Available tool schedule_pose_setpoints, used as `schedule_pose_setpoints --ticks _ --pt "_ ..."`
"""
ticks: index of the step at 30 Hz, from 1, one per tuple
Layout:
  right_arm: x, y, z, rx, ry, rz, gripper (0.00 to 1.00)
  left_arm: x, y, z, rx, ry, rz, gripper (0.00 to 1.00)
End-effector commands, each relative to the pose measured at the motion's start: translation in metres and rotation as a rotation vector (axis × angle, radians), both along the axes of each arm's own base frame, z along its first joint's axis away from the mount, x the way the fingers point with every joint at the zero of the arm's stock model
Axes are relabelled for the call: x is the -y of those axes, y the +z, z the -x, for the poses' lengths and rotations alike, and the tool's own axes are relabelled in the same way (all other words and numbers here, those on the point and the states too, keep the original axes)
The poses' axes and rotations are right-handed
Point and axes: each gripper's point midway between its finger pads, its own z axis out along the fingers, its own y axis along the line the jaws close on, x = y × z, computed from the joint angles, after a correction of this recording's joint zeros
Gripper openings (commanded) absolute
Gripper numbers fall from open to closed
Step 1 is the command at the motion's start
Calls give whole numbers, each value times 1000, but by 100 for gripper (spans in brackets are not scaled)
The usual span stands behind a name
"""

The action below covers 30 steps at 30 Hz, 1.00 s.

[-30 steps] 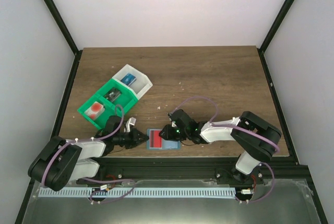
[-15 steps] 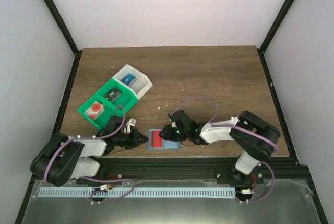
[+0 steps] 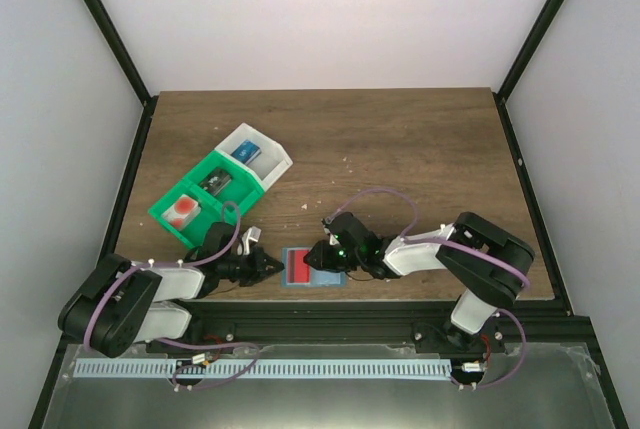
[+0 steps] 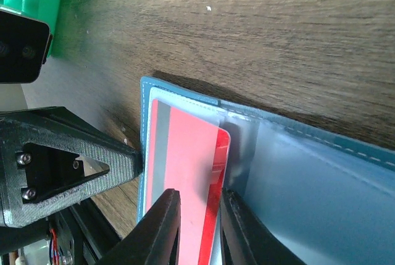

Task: Take the credit cards out of the card holder

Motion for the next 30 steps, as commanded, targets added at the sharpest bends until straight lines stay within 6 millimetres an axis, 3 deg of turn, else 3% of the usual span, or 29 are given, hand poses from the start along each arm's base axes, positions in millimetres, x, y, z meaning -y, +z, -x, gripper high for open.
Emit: schedule_pose_setpoints --ticks 1,13,24,30 --pt "0 -3 0 -6 -17 2 20 -8 -14 7 -17 10 -51 2" --pt "1 -2 -1 -15 -28 13 21 -6 -13 9 -26 10 -33 2" --pt "6 -9 -1 -15 -38 40 21 7 38 -8 67 8 64 9" --pt "4 -9 -2 -16 -36 37 21 7 37 -11 84 16 63 9"
